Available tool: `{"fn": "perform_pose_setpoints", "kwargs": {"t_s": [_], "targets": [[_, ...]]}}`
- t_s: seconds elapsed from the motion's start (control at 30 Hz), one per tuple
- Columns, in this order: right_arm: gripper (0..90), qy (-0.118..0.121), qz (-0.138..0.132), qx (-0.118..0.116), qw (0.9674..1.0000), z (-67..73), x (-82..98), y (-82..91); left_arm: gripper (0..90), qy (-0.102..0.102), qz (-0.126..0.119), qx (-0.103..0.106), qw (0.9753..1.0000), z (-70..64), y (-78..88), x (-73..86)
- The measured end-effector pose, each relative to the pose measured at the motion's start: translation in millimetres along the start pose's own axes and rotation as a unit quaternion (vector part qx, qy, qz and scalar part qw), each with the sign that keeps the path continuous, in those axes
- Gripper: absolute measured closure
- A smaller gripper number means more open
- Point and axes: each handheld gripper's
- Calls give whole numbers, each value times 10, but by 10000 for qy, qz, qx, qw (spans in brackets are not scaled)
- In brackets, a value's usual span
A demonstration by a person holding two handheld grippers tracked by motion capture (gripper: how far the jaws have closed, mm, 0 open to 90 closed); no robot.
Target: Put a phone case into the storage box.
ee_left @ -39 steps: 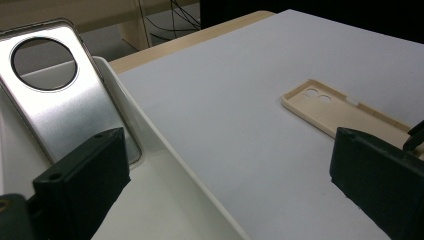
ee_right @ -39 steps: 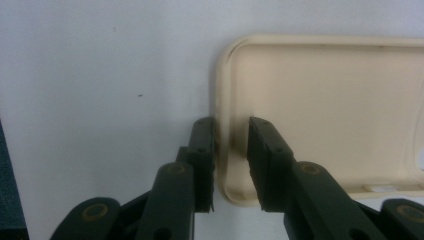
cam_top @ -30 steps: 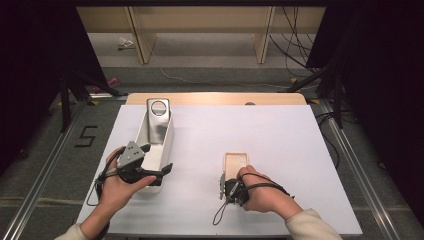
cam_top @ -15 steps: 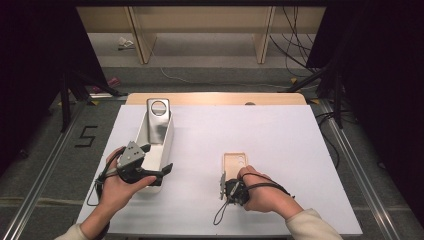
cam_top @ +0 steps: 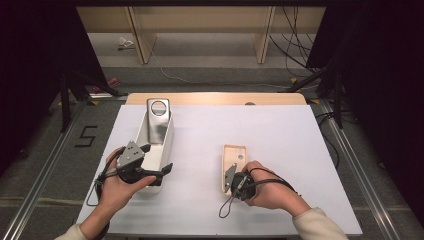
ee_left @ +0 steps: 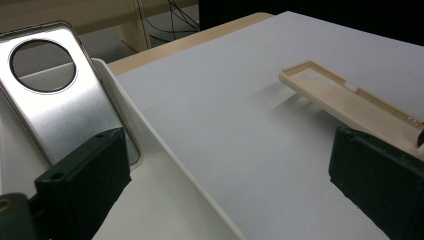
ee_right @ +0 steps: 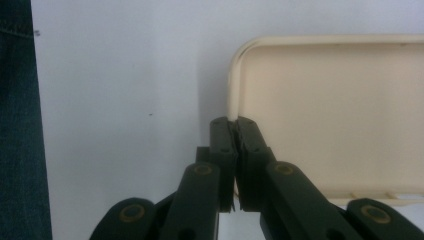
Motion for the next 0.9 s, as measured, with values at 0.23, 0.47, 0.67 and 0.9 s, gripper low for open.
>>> {"fn": "perform_pose_setpoints", "kwargs": {"t_s": [0.23,0.47,0.67,0.9], "targets": [[881,-221,-676,256,9971,-3,113,33,34,7,-10,9,10000,-2,5,-1],[881,-280,-1118,520,9920,-21,156,15,40,-12,-9,22,10000,-8,3,-3],[881,-347,-1292,515,9897,-8,195,-15,59,-44,-63,8,10000,-45,22,-57],[881,-309,-1316,550,9893,28,166,17,131,-38,-100,65,9999,-144,22,-272]]}}
Point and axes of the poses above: each handheld gripper's, and its own axes: y roughly backward along the jaws, x roughly out of its underside, z roughly to its left, and after that the axes turned 14 degrees about z, right-handed
